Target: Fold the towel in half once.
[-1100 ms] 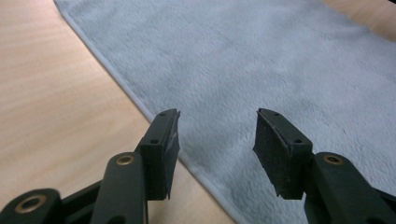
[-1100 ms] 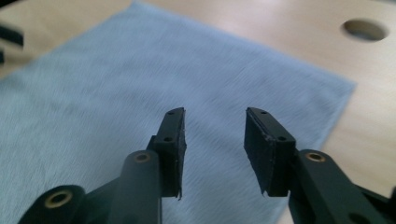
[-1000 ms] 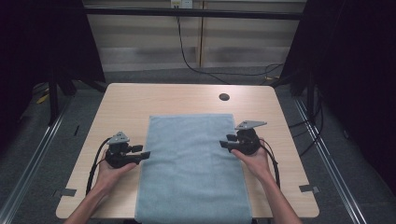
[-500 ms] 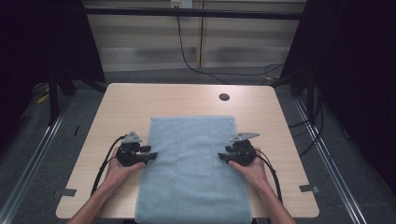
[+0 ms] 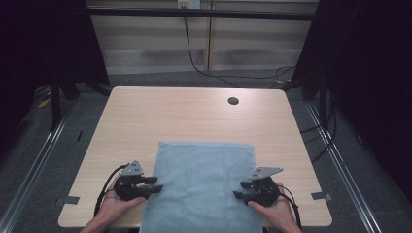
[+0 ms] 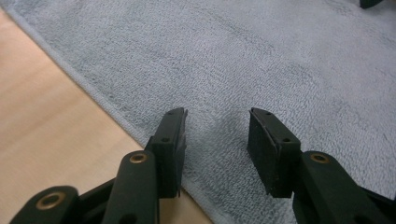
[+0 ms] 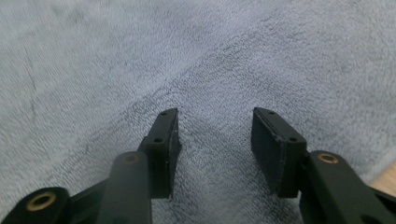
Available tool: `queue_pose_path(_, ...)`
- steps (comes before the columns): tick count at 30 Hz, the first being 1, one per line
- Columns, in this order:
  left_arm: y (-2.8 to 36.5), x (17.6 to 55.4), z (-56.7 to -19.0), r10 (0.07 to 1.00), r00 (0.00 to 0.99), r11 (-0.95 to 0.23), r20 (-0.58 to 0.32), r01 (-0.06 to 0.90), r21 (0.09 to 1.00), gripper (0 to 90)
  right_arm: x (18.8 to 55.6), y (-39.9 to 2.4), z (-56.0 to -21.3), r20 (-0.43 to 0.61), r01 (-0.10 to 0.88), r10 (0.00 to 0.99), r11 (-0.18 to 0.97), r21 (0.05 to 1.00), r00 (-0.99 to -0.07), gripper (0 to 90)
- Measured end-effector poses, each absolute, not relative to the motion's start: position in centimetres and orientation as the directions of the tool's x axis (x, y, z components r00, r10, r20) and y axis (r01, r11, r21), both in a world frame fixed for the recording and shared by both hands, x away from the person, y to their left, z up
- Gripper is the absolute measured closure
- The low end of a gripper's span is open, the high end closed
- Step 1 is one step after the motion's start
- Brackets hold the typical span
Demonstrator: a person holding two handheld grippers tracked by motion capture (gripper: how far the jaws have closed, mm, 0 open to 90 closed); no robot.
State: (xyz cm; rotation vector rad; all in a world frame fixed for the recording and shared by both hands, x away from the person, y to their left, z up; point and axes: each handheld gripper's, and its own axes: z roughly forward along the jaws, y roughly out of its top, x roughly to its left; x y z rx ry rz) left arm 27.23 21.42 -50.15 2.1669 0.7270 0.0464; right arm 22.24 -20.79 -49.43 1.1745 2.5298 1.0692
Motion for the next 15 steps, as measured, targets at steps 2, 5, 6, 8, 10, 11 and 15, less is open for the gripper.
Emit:
queue_pose_path(2, 21.4, 27.3, -50.2, 0.514, 0.831, -0.485, -0.211, 0.485, 0.728, 56.8, 22.4, -20.9, -49.1, 0.118, 0.585, 0.709, 0.463, 0.666, -0.696, 50.4)
queue_pose_path(5, 21.2, 27.7, -50.2, 0.517, 0.829, -0.483, -0.212, 0.487, 0.728, 56.7, 25.1, -22.3, -48.4, 0.143, 0.593, 0.746, 0.382, 0.709, -0.651, 47.0)
queue_pose_path(6, 21.1, 27.7, -50.2, 0.516, 0.832, -0.487, -0.204, 0.481, 0.729, 56.6, 26.4, -22.8, -48.2, 0.135, 0.593, 0.763, 0.365, 0.718, -0.632, 45.3)
queue_pose_path(8, 21.0, 27.6, -50.1, 0.516, 0.834, -0.492, -0.197, 0.476, 0.728, 54.6, 30.4, -24.0, -48.5, 0.098, 0.618, 0.815, 0.349, 0.705, -0.571, 41.4)
queue_pose_path(10, 21.0, 27.6, -50.1, 0.514, 0.835, -0.494, -0.195, 0.474, 0.729, 53.5, 32.3, -24.4, -48.8, 0.114, 0.634, 0.827, 0.326, 0.701, -0.550, 40.1)
queue_pose_path(11, 21.0, 27.7, -50.1, 0.508, 0.838, -0.498, -0.197, 0.473, 0.727, 53.5, 32.3, -24.4, -48.8, 0.114, 0.634, 0.827, 0.326, 0.701, -0.550, 40.1)
queue_pose_path(15, 20.9, 27.9, -49.5, 0.509, 0.836, -0.481, -0.204, 0.473, 0.738, 51.6, 34.6, -24.4, -49.7, 0.062, 0.644, 0.859, 0.332, 0.689, -0.509, 36.1)
